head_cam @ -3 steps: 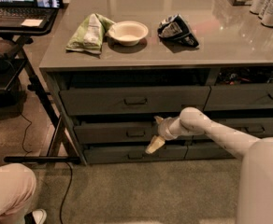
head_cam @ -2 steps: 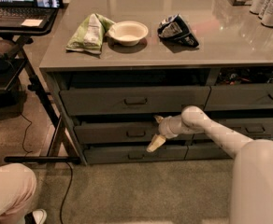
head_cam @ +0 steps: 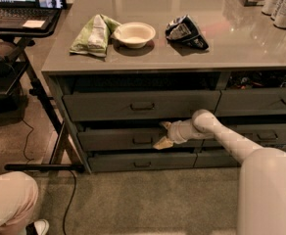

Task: Open middle drawer

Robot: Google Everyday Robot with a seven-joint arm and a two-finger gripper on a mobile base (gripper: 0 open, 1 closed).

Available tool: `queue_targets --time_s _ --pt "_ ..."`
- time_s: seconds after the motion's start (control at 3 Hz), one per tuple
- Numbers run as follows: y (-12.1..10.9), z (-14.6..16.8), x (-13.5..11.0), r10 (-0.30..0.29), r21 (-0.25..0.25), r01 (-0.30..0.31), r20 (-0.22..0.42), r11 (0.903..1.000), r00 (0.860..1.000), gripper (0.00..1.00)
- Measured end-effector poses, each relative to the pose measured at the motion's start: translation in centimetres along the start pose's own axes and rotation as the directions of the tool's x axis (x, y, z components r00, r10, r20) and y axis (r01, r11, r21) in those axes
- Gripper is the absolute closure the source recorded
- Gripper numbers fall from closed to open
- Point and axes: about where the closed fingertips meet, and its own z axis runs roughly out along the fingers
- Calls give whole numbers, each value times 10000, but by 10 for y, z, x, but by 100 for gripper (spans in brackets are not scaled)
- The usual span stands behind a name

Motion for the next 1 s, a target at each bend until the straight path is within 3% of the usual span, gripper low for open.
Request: queue_targets --time_s 0.33,0.67,1.0 --pt "-4 -4 0 75 70 -75 -12 9999 10000 66" --pt "-10 -5 -3 75 71 -75 -12 9999 10000 74" --pt "-12 -9 -8 76 77 -76 -12 9999 10000 73"
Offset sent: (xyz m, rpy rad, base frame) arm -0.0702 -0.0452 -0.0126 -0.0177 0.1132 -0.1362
